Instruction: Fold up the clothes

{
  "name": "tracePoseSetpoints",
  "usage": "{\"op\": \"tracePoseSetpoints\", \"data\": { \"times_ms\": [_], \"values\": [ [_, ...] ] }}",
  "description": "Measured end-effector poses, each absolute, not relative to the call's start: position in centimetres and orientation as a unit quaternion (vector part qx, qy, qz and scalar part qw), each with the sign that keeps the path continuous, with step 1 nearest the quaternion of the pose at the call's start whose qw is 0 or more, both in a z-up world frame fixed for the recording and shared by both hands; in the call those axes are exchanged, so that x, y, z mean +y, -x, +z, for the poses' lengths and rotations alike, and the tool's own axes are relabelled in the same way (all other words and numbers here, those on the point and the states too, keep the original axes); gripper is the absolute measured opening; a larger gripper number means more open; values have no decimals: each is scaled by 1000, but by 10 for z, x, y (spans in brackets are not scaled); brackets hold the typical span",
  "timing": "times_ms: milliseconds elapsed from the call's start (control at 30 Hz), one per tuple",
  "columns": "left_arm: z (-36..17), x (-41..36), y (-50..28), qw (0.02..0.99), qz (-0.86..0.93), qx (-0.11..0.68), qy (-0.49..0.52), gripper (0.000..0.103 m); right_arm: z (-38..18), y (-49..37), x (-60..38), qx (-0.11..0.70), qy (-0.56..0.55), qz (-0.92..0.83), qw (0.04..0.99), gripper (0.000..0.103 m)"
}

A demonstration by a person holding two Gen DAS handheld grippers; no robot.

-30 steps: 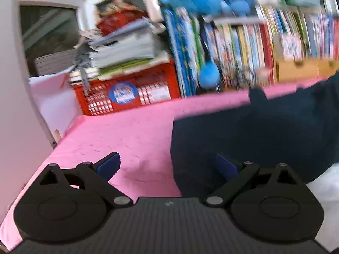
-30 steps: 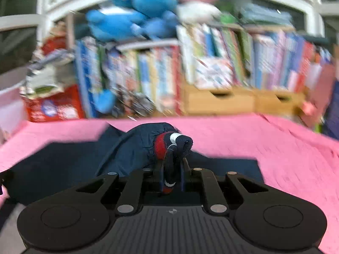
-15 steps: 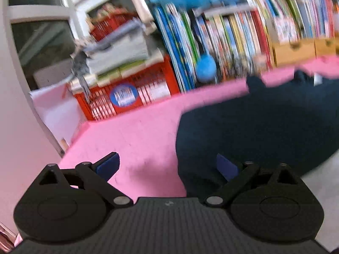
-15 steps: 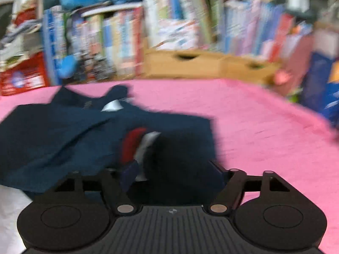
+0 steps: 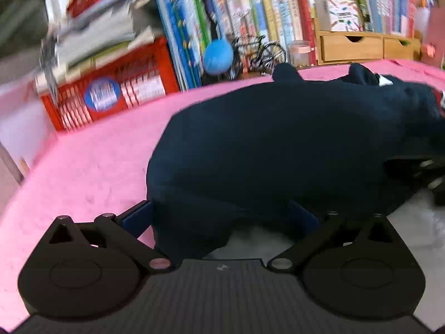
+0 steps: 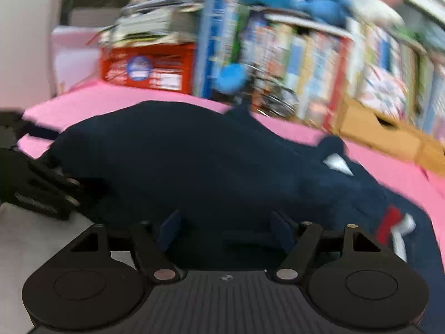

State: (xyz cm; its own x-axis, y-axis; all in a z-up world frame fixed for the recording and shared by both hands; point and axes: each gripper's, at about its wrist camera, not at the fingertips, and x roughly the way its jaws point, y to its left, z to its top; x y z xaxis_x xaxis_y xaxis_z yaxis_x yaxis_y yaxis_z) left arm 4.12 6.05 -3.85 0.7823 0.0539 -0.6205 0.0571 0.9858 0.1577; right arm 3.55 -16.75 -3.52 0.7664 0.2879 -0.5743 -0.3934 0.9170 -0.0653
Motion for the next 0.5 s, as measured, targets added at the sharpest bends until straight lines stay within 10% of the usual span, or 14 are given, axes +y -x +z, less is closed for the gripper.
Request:
{"op": "tracePoseSetpoints", "data": {
  "times_ms": [67,200,267,367,500],
  "values": [
    [-40,66,-41,942,-9,329,-69,103,-30,-38,-199,297,69,136,943,70],
    [-36,64,-36,941,-4,330,-72,103,-19,-32,-227,289,47,123,948,26],
    [-21,60,-26,946,-4,314,-84,100,-13,-29,-241,285,36,116,951,33],
    [8,54,-21,960,-27,261,-101,102,3,-26,-246,253,44,111,960,79],
    [28,42,-48,965,-31,235,-115,103,13,-49,-234,237,58,101,964,78]
  ]
}}
